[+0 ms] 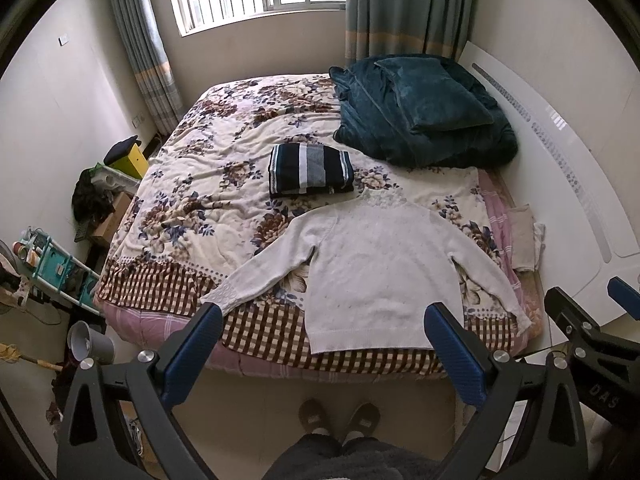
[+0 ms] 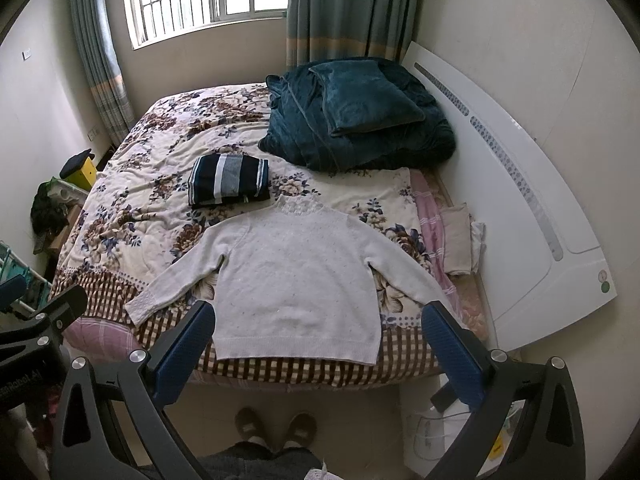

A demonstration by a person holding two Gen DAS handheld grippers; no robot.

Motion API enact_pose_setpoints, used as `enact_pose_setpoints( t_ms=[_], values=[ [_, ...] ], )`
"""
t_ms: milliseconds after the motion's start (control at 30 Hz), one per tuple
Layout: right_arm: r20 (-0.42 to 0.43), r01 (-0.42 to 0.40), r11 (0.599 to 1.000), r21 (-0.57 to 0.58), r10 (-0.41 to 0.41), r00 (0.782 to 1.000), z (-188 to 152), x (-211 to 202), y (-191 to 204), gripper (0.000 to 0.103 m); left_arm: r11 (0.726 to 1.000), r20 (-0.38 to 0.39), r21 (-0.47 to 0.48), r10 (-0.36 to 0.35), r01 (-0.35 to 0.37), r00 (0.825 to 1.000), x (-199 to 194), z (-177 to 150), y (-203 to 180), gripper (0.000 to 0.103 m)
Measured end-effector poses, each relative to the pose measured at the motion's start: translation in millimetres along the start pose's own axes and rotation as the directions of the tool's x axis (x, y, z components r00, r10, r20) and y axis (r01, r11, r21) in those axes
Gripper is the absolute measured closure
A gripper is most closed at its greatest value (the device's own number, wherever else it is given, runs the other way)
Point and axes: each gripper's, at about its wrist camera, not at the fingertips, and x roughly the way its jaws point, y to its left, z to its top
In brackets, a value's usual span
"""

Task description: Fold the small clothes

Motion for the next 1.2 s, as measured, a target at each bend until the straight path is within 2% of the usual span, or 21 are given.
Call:
enact_pose_setpoints(
  t_ms=[633,1200],
  values=[
    [0.013,-0.007,1.0,0.004,0.007,1.0,20,-15,-3,0.0,1.0,0.013,-0.001,-0.001,0.001,1.0,-4,2,0,0.0],
    [0.017,-0.006,1.0,-0.001,0.006,1.0,16,-18,3,0.0,1.0,0.019,0.001,-0.002,0.002,1.0,-6,2,2,0.0]
  ],
)
